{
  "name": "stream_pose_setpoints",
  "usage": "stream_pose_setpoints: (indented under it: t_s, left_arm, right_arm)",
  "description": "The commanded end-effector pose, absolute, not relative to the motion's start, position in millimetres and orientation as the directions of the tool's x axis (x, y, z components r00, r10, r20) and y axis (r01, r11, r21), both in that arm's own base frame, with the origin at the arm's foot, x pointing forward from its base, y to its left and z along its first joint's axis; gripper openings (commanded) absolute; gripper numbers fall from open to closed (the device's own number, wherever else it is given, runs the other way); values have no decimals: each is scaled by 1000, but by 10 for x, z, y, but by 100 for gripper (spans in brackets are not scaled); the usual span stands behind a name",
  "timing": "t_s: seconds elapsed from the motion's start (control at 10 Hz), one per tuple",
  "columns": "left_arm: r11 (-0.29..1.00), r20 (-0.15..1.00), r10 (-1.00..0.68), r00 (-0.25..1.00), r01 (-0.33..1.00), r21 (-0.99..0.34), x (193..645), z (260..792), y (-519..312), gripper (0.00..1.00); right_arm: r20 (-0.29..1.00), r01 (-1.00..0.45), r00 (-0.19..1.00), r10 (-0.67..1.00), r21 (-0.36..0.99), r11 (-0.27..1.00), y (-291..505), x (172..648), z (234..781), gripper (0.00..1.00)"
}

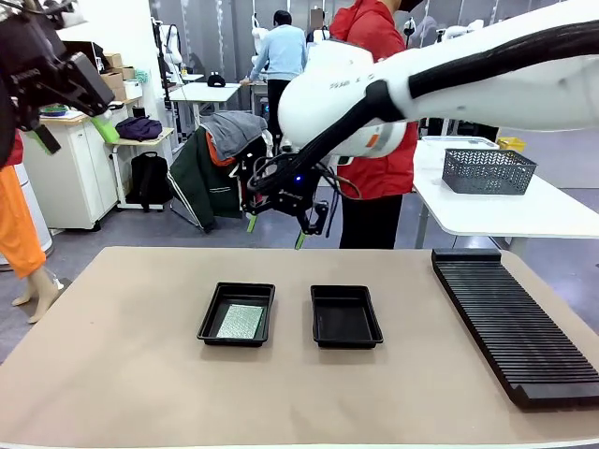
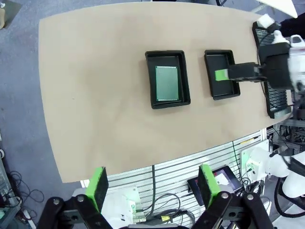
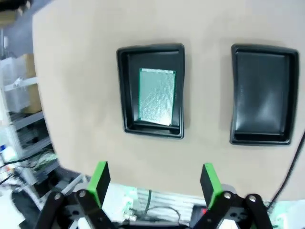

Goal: Inspect and transfer BCBs to ESD trays.
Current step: Pick up the ESD tray and place it on the left side of the table.

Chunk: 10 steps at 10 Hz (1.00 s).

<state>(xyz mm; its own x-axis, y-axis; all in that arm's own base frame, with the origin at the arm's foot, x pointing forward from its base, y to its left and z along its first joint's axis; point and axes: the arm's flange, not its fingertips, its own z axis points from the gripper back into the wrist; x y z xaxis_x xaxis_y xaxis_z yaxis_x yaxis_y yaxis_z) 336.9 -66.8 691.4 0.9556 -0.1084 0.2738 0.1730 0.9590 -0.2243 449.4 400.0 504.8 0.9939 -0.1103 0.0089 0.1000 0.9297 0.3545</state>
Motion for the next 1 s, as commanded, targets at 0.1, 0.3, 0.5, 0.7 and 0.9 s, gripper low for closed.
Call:
stream_pose_setpoints:
  t_s: [0.1,0.3,0.5,0.7,0.9]
  left_arm:
    - [963,228,-91,969,144,-228,3611,6606,-1026,100]
    - [969,174,-103,979,139,-206,3814,6392,-1285,100]
    - [975,150,-74,986,103,-195,4020,6182,-1521,100]
    - [980,121,-23,992,46,-194,4220,5931,-1691,100]
    - [982,90,7,996,10,-188,4356,5697,-1831,100]
  right_arm:
    - [-22,106,994,-109,483,869,3510,4304,5001,100]
    - [-42,104,994,-98,561,821,3289,4281,4977,100]
    - [-47,93,996,-81,621,779,3090,4258,4909,100]
    - [-26,81,996,-85,650,756,2919,4207,4875,100]
    - [17,47,997,-78,663,747,2780,4130,4858,100]
